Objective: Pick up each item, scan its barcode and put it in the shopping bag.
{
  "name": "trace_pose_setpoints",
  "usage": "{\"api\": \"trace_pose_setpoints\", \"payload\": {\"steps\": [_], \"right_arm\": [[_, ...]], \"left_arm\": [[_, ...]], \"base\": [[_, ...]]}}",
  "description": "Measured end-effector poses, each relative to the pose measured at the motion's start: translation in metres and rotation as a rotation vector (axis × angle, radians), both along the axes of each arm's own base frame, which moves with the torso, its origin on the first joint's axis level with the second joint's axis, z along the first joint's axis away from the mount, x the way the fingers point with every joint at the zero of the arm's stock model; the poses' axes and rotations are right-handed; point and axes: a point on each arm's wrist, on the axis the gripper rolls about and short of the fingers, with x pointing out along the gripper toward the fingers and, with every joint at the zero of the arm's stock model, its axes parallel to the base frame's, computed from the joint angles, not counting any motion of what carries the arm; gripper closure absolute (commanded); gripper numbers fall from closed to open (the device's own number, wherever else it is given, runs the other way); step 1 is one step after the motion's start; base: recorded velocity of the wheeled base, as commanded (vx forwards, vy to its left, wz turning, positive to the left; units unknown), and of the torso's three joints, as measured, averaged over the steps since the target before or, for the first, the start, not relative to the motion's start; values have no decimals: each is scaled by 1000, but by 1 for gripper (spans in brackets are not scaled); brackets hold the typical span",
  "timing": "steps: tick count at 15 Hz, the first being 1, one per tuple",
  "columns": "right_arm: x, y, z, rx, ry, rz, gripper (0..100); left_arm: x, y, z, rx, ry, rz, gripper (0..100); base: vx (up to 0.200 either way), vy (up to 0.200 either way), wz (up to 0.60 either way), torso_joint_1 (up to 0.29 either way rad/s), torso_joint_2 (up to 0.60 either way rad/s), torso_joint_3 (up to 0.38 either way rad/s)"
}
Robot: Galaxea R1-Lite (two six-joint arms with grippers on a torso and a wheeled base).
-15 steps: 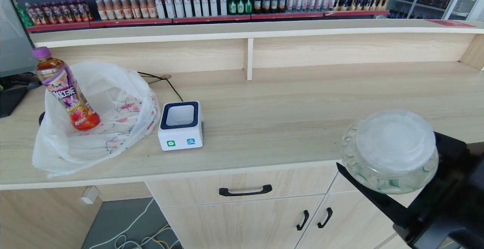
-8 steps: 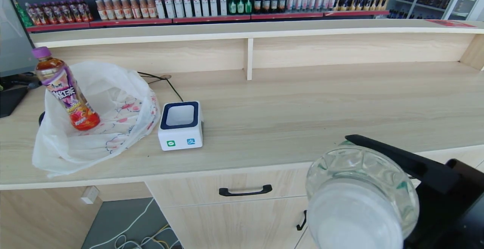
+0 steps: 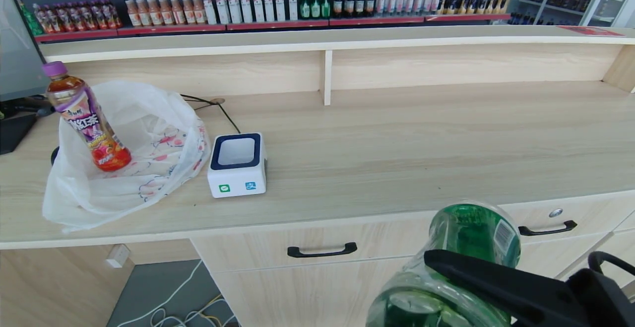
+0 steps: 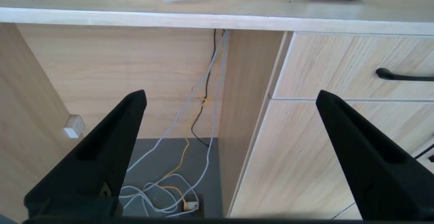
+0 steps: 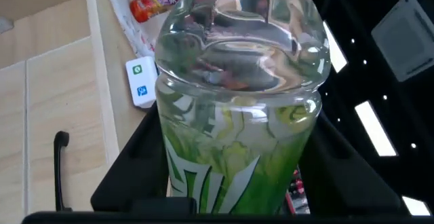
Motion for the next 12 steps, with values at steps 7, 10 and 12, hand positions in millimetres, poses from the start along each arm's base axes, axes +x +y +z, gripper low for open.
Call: {"api": "trace_pose_setpoints", "payload": {"steps": [7,10,12], "right_arm": [[-2,4,1,-49,-131,90,100],[-2,5,-2,-73,-161,98,100],[-2,5,-3,-79,-159,98,100]], "left_arm": [[0,0,0,0,0,1,0],[0,0,0,0,0,0,0],[0,0,0,0,0,0,0]], "base": [[0,0,0,0,0,0],[0,0,0,0,0,0],[0,0,0,0,0,0]]}}
